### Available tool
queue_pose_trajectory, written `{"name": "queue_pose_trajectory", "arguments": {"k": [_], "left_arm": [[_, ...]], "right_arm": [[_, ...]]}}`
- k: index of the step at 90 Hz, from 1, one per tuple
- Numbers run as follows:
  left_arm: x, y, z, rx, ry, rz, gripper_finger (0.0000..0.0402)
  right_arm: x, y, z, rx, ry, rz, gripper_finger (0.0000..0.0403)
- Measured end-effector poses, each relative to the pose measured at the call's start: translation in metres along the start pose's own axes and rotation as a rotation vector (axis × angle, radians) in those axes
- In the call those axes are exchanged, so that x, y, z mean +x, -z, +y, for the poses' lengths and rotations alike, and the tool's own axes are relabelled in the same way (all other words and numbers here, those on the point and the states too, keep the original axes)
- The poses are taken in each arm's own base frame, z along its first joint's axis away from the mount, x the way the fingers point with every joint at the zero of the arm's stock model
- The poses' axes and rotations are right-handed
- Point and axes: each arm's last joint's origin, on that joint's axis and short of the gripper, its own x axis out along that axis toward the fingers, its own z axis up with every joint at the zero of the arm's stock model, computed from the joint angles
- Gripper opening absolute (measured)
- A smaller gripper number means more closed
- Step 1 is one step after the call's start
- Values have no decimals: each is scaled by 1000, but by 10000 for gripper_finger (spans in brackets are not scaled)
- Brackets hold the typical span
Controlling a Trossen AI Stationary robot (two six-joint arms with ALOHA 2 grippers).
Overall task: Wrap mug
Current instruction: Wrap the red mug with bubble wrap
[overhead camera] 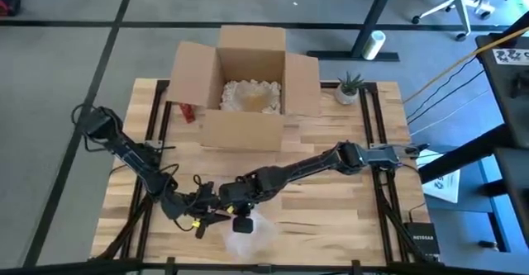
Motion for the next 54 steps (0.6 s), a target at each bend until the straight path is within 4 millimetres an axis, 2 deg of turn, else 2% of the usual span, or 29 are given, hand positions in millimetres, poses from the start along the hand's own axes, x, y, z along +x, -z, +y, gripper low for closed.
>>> {"name": "queue_pose_trajectory", "arguments": {"k": [19, 54], "left_arm": [[-11, 9, -10, 38, 44, 26, 128], [-51, 10, -22, 30, 29, 35, 128]], "right_arm": [[0, -3, 2, -16, -16, -37, 0], [-1, -9, 3, -25, -35, -89, 0]]}}
